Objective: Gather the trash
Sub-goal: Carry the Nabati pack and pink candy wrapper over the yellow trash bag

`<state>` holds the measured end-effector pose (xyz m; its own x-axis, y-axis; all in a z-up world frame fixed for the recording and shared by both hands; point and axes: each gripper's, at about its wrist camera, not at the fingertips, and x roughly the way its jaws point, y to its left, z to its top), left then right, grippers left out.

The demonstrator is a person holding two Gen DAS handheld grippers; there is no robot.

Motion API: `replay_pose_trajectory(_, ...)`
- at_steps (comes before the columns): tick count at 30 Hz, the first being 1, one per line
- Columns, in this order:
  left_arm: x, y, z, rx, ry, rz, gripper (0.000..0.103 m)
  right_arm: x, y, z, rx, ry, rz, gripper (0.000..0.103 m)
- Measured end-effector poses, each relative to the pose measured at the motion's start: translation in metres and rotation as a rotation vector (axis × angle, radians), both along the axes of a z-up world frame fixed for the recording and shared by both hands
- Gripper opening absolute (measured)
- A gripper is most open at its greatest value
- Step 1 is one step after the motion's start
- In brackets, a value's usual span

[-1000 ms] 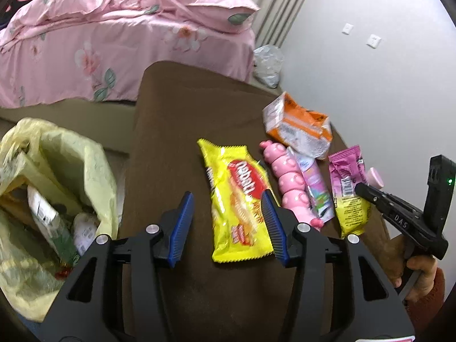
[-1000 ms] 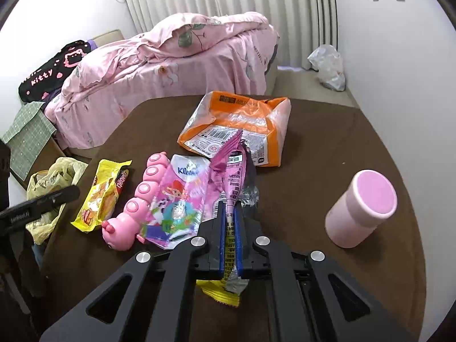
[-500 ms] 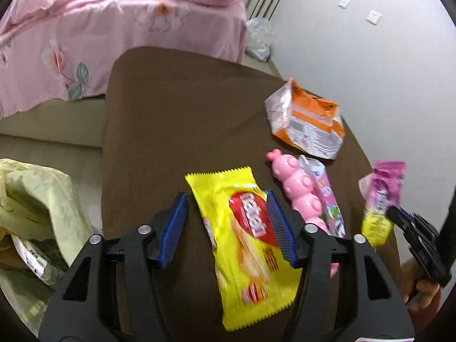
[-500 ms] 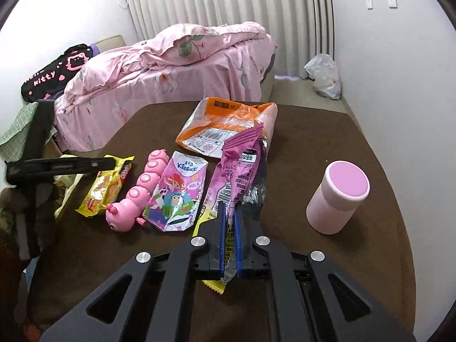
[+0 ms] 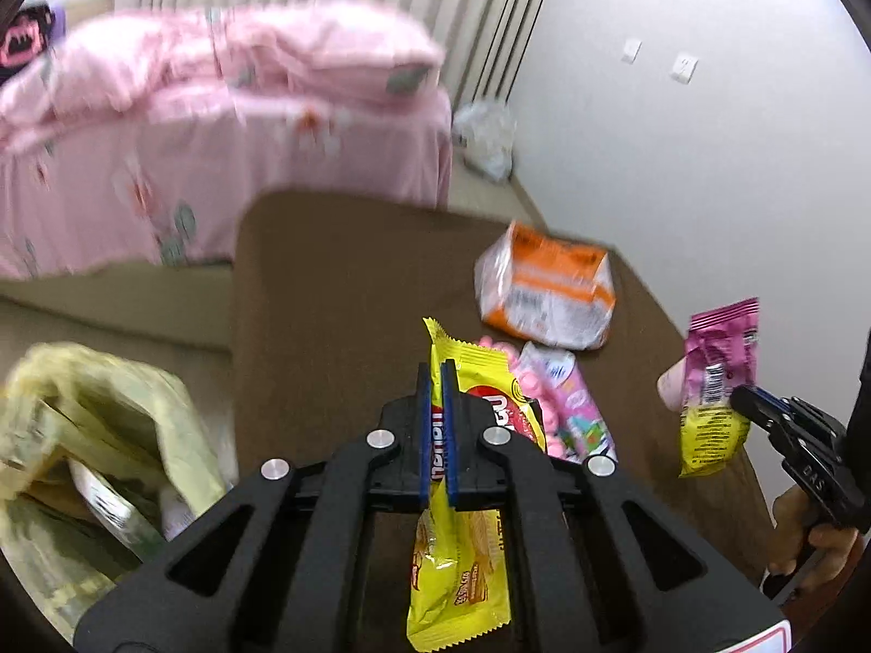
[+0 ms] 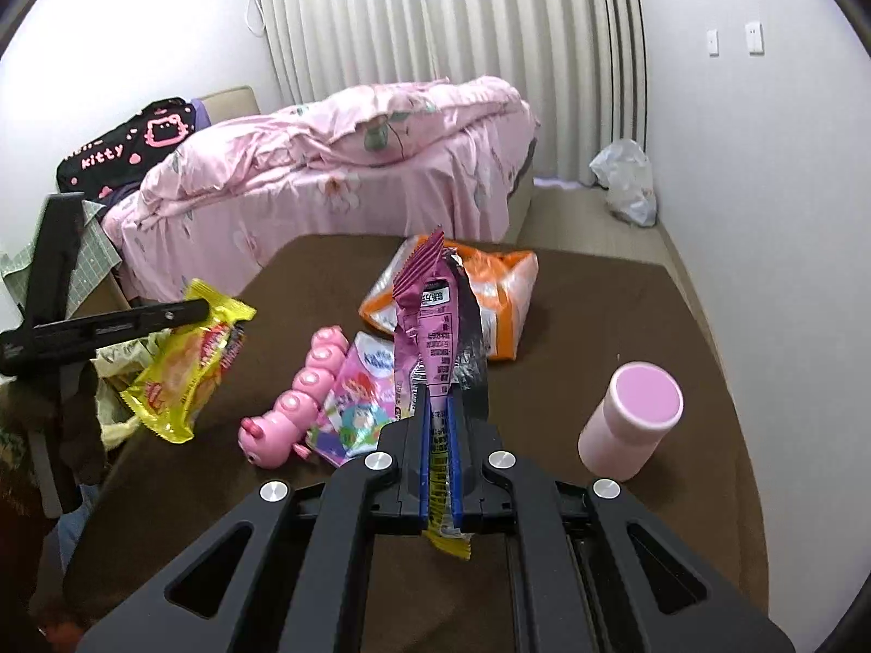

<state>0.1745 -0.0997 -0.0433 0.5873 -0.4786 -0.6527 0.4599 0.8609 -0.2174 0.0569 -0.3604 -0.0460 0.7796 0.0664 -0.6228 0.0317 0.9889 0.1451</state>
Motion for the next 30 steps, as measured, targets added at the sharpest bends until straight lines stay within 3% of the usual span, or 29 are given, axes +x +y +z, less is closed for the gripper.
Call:
replay_pose_trajectory(3, -0.020, 0.009, 0.027, -0.005, -0.132, 0.017, 0.003, -0.002, 0.006, 0.012, -0.009, -0.022, 0.011, 0.007)
replay_pose_trajectory(9, -0.046, 0.037, 0.060, 0.007, -0.280, 0.071, 0.003, -0.006, 0.033, 0.039, -0.045, -0.078, 0.063, 0.007)
replay_pose_trajectory(13, -0.053, 0.066, 0.066, 0.018, -0.313, 0.142, 0.003, -0.003, 0.062, 0.058, -0.075, -0.115, 0.118, 0.007)
replay_pose_trajectory(21, -0.059, 0.149, 0.066, 0.050, -0.397, 0.406, 0.003, 0.020, 0.128, 0.081, -0.118, -0.136, 0.250, 0.007)
replay_pose_trajectory(24, -0.062, 0.183, 0.059, 0.028, -0.408, 0.527, 0.003, 0.036, 0.156, 0.083, -0.105, -0.121, 0.307, 0.007)
replay_pose_trajectory(30, -0.060, 0.224, 0.025, -0.019, -0.392, 0.666, 0.003, 0.078, 0.220, 0.070, -0.044, -0.049, 0.442, 0.007)
